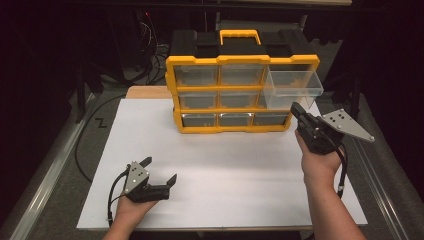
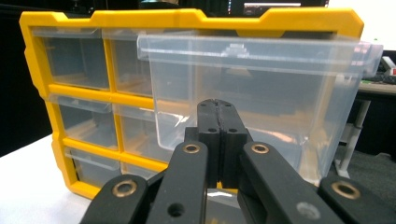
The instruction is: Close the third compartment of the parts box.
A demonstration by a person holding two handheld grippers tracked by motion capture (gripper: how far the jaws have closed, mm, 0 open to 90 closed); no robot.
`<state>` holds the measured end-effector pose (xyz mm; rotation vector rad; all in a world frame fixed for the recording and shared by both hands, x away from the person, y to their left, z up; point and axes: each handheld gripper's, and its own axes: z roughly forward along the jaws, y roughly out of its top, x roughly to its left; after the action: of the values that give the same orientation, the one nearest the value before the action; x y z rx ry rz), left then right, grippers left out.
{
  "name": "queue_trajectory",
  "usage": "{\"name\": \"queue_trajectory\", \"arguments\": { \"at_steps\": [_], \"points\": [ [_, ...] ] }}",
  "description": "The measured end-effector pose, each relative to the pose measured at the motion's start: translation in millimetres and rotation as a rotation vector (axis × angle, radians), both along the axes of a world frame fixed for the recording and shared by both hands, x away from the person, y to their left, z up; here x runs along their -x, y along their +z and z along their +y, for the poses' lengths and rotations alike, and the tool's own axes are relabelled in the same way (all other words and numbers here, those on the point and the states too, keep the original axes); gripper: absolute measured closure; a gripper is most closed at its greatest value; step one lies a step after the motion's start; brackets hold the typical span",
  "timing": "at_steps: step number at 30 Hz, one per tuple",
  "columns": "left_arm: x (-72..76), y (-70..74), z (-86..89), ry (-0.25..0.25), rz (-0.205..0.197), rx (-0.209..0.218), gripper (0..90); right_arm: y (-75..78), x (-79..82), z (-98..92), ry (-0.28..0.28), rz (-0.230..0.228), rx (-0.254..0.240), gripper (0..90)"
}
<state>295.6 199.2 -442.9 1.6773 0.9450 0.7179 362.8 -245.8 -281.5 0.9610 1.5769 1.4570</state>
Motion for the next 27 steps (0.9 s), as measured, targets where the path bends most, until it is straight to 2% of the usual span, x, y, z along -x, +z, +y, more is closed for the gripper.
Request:
{"name": "queue_trajectory", "arguments": {
  "at_steps": [12,27],
  "points": [
    [1.1,0.6,0.0,-0.005,-0.005,0.002,0.4,10.5,-3.6,-1.5,-0.036,-0.008,-0.011,90.0],
    [1.2,0.9,0.2,-0.008,-0.011,0.0,0.4,15.7,-10.8,2.8,-0.054,-0.002,0.019,90.0]
  ]
}}
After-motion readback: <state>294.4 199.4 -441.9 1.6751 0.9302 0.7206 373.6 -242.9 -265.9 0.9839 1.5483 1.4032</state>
